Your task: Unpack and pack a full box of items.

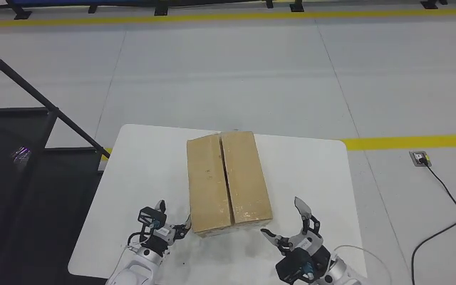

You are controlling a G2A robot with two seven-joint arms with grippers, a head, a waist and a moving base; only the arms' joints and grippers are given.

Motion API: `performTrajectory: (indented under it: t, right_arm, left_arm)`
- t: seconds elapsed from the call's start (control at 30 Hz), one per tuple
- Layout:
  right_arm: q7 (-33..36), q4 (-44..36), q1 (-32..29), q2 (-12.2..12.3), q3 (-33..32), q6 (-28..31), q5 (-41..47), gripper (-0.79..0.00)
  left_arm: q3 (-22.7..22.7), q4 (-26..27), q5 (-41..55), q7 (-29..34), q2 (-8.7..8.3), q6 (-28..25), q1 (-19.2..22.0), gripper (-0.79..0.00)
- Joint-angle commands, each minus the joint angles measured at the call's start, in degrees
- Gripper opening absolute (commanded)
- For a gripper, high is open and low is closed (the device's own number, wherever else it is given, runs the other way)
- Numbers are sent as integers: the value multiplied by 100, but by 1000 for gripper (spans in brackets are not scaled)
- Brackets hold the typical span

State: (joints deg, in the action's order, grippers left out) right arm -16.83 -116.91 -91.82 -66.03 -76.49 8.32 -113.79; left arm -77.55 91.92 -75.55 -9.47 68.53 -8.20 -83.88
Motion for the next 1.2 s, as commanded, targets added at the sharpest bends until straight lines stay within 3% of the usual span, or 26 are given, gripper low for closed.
performTrajectory:
  t: [0.0,0.87,1.0,1.17]
  right_arm:
    - [1,0,0,0,0,-1,-1,0]
    - [-14,-159,149,11,-60,197,-44,0]
    - [-111,-284,180,29,29,503,-195,0]
    - [-168,-581,153,88,307,1266,-855,0]
  left_arm:
    - [30,37,-33,-5,1,-38,5,0]
    - [1019,246,-692,237,108,-827,454,0]
    - [719,325,-614,-20,64,-814,289,0]
    - [-187,581,-195,-454,-53,-901,-228,0]
